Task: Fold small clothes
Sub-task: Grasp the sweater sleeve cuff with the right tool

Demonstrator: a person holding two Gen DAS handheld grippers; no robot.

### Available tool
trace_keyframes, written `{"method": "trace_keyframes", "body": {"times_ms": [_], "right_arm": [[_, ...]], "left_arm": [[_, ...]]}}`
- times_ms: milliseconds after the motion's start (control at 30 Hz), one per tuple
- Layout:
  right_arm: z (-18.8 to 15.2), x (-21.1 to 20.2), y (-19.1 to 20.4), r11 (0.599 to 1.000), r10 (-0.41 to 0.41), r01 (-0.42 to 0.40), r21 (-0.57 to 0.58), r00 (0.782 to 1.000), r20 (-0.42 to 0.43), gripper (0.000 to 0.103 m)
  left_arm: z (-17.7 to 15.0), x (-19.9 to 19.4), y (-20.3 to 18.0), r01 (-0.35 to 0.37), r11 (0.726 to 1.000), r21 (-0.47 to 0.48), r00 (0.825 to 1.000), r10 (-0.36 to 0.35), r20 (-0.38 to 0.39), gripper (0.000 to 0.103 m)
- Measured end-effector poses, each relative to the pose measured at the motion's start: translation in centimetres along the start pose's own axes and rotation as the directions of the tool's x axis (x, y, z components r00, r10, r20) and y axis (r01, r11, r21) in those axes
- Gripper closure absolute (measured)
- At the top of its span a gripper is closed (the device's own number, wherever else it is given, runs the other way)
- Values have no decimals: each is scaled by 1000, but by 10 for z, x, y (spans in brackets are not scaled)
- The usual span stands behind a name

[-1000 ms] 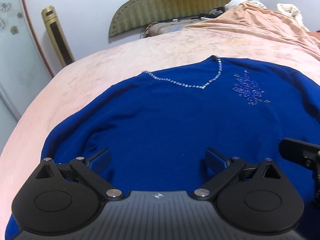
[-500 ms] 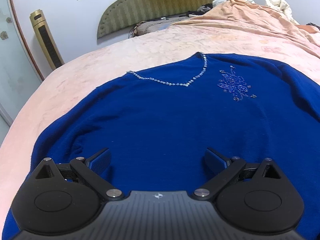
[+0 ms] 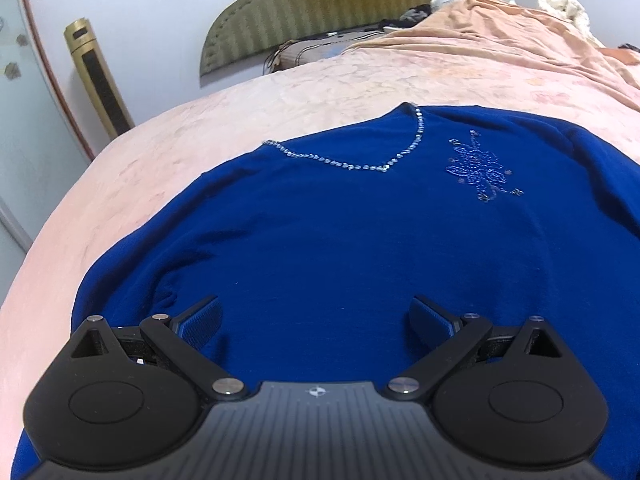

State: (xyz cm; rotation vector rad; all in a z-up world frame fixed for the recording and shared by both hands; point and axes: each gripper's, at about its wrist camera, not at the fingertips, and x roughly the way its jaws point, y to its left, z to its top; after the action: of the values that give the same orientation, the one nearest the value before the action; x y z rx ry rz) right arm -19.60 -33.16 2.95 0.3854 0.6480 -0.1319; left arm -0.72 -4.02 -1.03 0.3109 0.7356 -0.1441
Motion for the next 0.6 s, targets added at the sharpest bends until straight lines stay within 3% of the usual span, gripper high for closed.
{"method": "trace_keyframes", "body": {"times_ms": [67, 133, 267, 333, 433, 533, 600], "right_arm": [[27, -9, -24, 987, 89, -98, 125, 993, 78, 99], [53, -8, -47, 969, 124, -149, 197, 983, 136, 99], [96, 16, -85, 951, 103, -144, 273, 982, 159, 98], [114, 40, -100, 952, 91, -122, 282, 989, 119, 98], [127, 67, -107, 975, -7, -1, 223, 999, 38, 97], [133, 89, -109, 987, -114, 118, 112, 993, -41, 97], [136, 93, -111, 987, -139, 144, 70, 988, -70, 97]], "left_arm": [[-1, 1, 2, -1, 1000, -3, 1000, 1, -5, 2], [-2, 1, 3, -7, 1000, 1, 1000, 7, -6, 2], [-3, 2, 6, -22, 1000, -1, 1000, 22, -12, 2], [-3, 2, 8, -25, 1000, -6, 1000, 25, -16, 2], [-3, 2, 11, -34, 999, -8, 999, 34, -15, 2], [-3, 3, 14, -39, 999, -9, 999, 39, -18, 2], [-3, 4, 15, -38, 999, -10, 999, 38, -21, 2]]}}
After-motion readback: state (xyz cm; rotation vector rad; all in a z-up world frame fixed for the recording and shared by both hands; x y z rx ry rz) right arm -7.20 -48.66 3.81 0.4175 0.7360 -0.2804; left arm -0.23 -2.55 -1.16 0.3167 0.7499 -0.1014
